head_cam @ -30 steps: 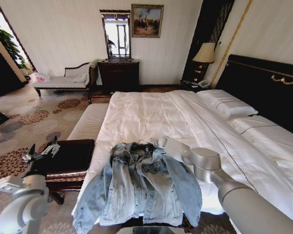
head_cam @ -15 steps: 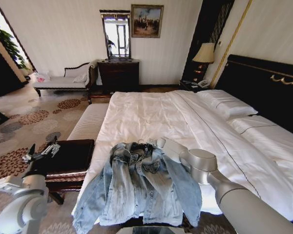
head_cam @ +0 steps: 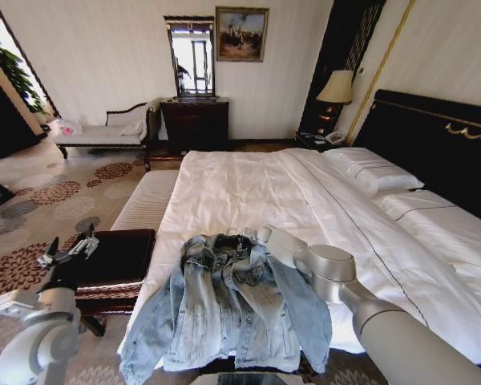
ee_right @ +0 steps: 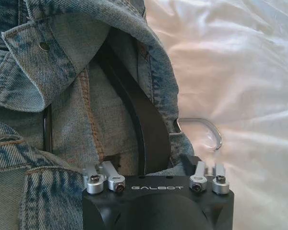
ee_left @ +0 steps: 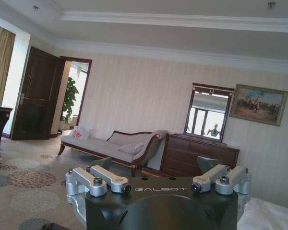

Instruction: Pick up the clothes from the bed and hang them on the clothes hanger.

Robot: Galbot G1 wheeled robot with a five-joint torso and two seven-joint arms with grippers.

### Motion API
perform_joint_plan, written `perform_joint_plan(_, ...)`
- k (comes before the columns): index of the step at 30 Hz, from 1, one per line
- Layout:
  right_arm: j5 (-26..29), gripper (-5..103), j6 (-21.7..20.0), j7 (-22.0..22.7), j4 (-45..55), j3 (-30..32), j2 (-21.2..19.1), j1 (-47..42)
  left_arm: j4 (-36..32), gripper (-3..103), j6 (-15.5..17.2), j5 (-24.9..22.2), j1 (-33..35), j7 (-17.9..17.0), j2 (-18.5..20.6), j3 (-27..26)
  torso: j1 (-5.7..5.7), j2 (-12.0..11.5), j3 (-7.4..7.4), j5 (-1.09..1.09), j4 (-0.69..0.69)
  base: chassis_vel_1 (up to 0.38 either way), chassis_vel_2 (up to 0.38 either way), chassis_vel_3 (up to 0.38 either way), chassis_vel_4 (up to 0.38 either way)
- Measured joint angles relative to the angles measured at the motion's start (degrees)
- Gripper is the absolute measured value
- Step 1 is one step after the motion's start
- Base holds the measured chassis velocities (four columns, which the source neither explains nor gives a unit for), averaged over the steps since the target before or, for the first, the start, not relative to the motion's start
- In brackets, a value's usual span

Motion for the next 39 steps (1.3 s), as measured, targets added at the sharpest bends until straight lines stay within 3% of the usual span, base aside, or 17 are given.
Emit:
perform_joint_plan(6,-0.2,97,-0.3,-0.5,-1.0,0.2,0.6,0.0,0.1,100,0.0,0.1,0.0,0.0,-0.2,0.1,0.00,0.0,0.00,0.00,0.00,0.000,0.000,0.000,0.000)
perform_joint_plan(9,-0.6,83,-0.4,-0.9,-1.6,0.6,1.2,-0.2,0.1,100,0.0,0.1,-0.1,0.0,-0.2,0.1,0.00,0.0,0.00,0.00,-0.01,0.000,0.000,0.000,0.000)
perform_joint_plan(11,-0.6,83,-0.4,-1.1,-1.7,0.6,1.3,-0.3,0.2,100,0.0,0.1,-0.1,0.0,-0.2,0.2,0.00,0.0,0.00,0.00,-0.01,0.000,0.000,0.000,0.000)
perform_joint_plan(13,-0.8,72,-0.5,-1.3,-2.3,0.9,1.9,-0.4,0.2,100,0.0,0.2,-0.1,0.0,-0.2,0.2,0.00,0.0,-0.01,-0.01,-0.02,0.000,0.000,0.000,0.000)
perform_joint_plan(14,-0.8,72,-0.5,-1.3,-2.3,0.9,1.9,-0.4,0.2,100,0.0,0.2,-0.1,0.0,-0.2,0.2,0.00,0.0,-0.01,-0.01,-0.02,0.000,0.000,0.000,0.000)
perform_joint_plan(18,-1.1,50,-0.5,-1.7,-3.2,1.1,2.7,-0.6,0.3,100,0.0,0.2,-0.1,0.0,-0.2,0.2,0.00,0.0,-0.01,-0.01,-0.02,0.000,0.000,0.000,0.000)
perform_joint_plan(22,-1.4,44,-0.5,-1.7,-3.8,1.4,3.1,-0.6,0.4,100,0.0,0.2,-0.1,0.0,-0.2,0.2,0.00,0.0,-0.01,-0.01,-0.02,0.000,0.000,0.000,0.000)
perform_joint_plan(23,-1.7,34,-0.5,-1.6,-4.1,1.7,3.4,-0.6,0.4,100,0.0,0.2,-0.1,0.0,-0.2,0.2,0.00,0.0,-0.01,-0.01,-0.02,0.000,0.000,0.000,0.000)
perform_joint_plan(28,-2.1,33,-0.3,-0.6,-4.0,2.3,3.4,-0.6,0.4,100,-0.1,0.2,-0.1,0.0,-0.1,0.2,0.00,0.0,0.00,-0.01,-0.01,0.000,0.000,0.000,0.000)
perform_joint_plan(32,-3.2,33,0.9,2.4,-2.8,4.3,2.8,-0.4,0.4,100,-0.1,0.2,-0.2,0.0,0.1,0.2,0.00,0.0,0.01,0.00,0.01,0.000,0.000,0.000,0.000)
perform_joint_plan(34,-4.2,30,2.4,8.2,0.2,5.9,1.5,-0.2,0.4,100,-0.1,0.1,-0.2,0.0,0.2,0.1,0.01,0.0,0.01,0.00,0.02,0.000,0.000,0.000,0.000)
perform_joint_plan(39,-6.4,21,3.7,14.8,6.5,6.5,-1.4,0.3,0.4,100,-0.1,0.0,-0.4,0.0,0.3,0.3,0.02,0.0,0.01,0.00,-0.01,0.000,0.000,0.000,0.000)
